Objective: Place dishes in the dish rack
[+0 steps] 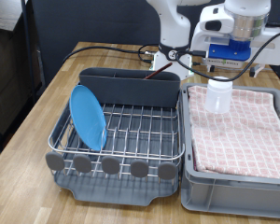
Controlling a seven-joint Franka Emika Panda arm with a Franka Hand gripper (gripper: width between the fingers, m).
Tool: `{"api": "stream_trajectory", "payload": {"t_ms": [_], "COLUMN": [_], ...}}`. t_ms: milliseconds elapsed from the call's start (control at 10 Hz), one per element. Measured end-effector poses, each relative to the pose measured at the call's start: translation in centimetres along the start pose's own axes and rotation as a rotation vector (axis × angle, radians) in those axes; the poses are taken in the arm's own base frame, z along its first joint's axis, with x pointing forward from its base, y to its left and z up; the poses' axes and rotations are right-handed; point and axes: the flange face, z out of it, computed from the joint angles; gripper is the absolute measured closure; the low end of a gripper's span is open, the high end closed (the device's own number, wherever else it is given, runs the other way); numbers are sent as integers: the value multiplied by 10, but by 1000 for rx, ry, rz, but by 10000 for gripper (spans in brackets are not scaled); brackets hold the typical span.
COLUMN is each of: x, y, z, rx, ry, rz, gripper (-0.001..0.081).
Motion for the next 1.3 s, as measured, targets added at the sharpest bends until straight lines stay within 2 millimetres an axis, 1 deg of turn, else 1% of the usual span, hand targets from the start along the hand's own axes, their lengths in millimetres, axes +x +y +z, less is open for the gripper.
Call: {"api": "stream_trajectory", "payload": {"t_ms": [300,700,1300], "x": [5,10,9], "y": [-5,-10,-3], "z": [29,62,101], "rx": [-35,-65,-46], "ry": [-13,-25,-66], "rz": [7,23,52], "gripper": [3,3,3]}}
